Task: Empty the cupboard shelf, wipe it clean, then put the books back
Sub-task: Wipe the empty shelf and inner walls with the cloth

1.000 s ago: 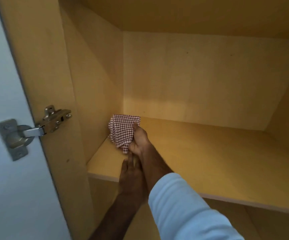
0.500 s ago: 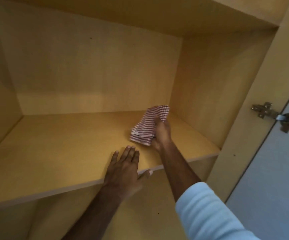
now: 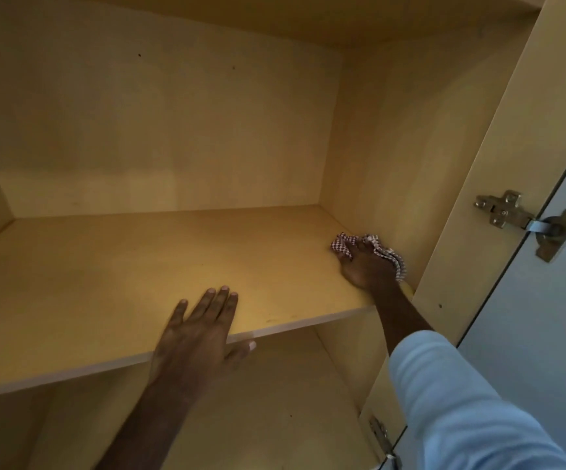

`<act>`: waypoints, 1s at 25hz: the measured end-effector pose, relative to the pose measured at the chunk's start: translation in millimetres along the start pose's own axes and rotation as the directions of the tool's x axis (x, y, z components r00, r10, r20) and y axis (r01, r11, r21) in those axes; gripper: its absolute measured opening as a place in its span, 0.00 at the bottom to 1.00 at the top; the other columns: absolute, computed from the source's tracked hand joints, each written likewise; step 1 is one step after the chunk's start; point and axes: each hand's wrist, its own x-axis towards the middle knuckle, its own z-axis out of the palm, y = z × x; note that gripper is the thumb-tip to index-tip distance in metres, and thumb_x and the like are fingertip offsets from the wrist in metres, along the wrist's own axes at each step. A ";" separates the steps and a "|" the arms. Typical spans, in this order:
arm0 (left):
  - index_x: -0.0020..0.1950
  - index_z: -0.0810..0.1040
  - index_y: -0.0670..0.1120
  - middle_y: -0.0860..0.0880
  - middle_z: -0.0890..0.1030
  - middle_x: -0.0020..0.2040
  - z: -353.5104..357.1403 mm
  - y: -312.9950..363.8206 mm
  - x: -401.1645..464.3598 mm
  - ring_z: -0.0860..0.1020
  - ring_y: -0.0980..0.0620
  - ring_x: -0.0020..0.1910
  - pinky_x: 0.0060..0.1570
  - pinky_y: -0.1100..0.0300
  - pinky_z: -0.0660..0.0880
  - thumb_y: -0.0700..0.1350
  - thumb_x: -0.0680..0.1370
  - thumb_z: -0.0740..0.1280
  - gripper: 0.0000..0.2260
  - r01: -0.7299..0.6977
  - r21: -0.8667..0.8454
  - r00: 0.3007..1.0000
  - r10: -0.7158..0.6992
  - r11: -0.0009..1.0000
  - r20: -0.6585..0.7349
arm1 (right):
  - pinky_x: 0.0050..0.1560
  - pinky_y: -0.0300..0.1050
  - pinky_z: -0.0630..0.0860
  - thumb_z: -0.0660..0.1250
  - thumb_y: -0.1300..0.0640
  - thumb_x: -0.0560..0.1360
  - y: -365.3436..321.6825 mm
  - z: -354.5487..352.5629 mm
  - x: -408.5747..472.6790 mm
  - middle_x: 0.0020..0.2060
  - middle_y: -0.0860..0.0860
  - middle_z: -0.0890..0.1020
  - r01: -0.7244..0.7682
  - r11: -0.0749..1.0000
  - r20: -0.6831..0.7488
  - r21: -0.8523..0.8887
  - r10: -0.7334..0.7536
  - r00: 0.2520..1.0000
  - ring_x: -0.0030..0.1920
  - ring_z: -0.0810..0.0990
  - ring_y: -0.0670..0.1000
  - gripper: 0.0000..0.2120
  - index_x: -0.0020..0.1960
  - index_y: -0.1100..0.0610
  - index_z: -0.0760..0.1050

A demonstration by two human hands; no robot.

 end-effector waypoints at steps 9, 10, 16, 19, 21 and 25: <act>0.78 0.67 0.46 0.46 0.68 0.77 6.0 4.5 1.4 0.67 0.47 0.76 0.70 0.39 0.68 0.68 0.78 0.52 0.36 0.010 0.054 0.997 -0.006 0.998 -0.076 | 0.79 0.61 0.45 0.42 0.41 0.83 -38.5 -10.4 -21.9 0.82 0.50 0.49 0.037 0.998 0.167 0.048 -0.044 0.985 0.82 0.47 0.54 0.29 0.83 0.47 0.48; 0.78 0.66 0.46 0.46 0.67 0.78 6.4 3.8 1.0 0.67 0.47 0.76 0.71 0.39 0.67 0.68 0.78 0.52 0.36 0.015 0.053 0.997 -0.011 0.998 -0.080 | 0.79 0.60 0.45 0.42 0.41 0.83 -52.2 -13.0 -29.4 0.82 0.50 0.49 0.063 0.997 0.178 0.052 -0.071 0.981 0.82 0.47 0.54 0.29 0.83 0.48 0.47; 0.75 0.72 0.45 0.46 0.73 0.74 -6.1 -8.3 -13.0 0.69 0.48 0.75 0.68 0.37 0.69 0.67 0.78 0.54 0.34 0.022 0.040 0.997 -0.018 0.999 -0.079 | 0.79 0.59 0.45 0.42 0.41 0.84 -184.7 -8.8 -77.2 0.82 0.49 0.47 0.309 0.943 0.230 0.122 -0.329 0.916 0.82 0.45 0.53 0.29 0.83 0.47 0.46; 0.70 0.77 0.45 0.46 0.77 0.71 -11.4 -45.3 -43.3 0.71 0.46 0.74 0.67 0.36 0.68 0.68 0.78 0.54 0.33 0.171 0.018 0.975 -0.167 0.985 -0.149 | 0.79 0.58 0.44 0.42 0.40 0.84 -279.2 -1.5 -102.9 0.82 0.49 0.46 0.459 0.875 0.250 0.155 -0.484 0.838 0.82 0.44 0.52 0.29 0.83 0.47 0.46; 0.67 0.79 0.44 0.46 0.80 0.67 -9.9 -78.8 -74.3 0.73 0.46 0.72 0.67 0.38 0.68 0.67 0.78 0.57 0.31 0.281 -0.022 0.941 -0.280 0.959 -0.192 | 0.80 0.57 0.44 0.43 0.40 0.84 -345.5 3.9 -122.8 0.82 0.48 0.46 0.553 0.814 0.260 0.181 -0.581 0.771 0.82 0.44 0.52 0.29 0.82 0.47 0.46; 0.69 0.77 0.43 0.45 0.79 0.67 4.5 -139.2 -118.7 0.74 0.47 0.70 0.70 0.47 0.67 0.52 0.81 0.63 0.20 0.148 -0.083 0.898 -0.169 0.985 -0.405 | 0.79 0.58 0.43 0.44 0.41 0.84 -459.8 9.9 -151.3 0.82 0.49 0.46 0.668 0.701 0.276 0.251 -0.713 0.645 0.82 0.44 0.53 0.28 0.83 0.47 0.47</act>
